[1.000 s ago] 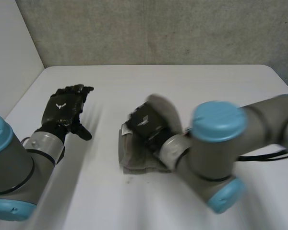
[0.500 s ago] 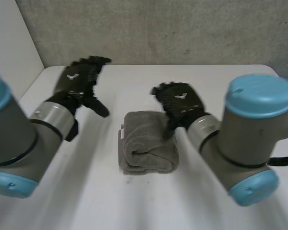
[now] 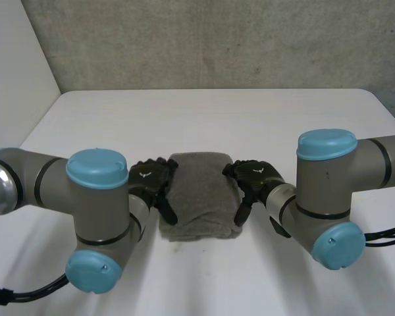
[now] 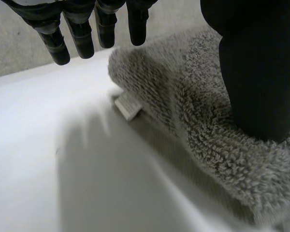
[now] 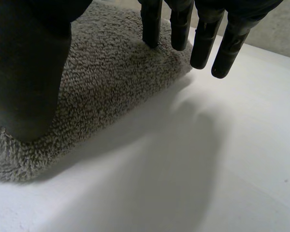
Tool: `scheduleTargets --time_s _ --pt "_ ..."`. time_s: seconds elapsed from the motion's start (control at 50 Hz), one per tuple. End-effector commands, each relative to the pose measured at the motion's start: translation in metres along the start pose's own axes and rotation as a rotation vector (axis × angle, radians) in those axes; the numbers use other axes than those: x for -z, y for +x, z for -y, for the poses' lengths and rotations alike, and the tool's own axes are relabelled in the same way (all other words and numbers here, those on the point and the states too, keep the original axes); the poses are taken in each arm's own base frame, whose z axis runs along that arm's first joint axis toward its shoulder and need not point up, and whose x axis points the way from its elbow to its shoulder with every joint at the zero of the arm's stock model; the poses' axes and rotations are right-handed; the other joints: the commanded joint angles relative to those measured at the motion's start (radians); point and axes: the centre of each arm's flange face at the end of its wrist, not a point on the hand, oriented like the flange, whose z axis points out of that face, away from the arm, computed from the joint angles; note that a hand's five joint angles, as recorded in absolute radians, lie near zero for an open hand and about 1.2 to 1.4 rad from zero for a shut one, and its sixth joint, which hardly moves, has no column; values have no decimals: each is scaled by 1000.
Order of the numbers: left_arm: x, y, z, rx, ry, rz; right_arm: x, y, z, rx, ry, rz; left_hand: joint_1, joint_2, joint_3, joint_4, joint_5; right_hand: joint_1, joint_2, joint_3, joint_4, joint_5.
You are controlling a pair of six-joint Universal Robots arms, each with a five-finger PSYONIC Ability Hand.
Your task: Fold the towel.
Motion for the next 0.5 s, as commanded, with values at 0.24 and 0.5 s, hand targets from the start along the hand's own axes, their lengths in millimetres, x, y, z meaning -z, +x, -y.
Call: scheduleTargets --time_s 0.24,0.5 --pt "22 -1 42 -2 110 -11 29 3 59 69 173 -24 -1 10 8 8 -29 -56 -81 -73 -82 -55" --pt "100 -48 168 75 482 89 118 37 139 107 429 -219 -1 10 8 8 -29 -56 -81 -73 -82 -55"
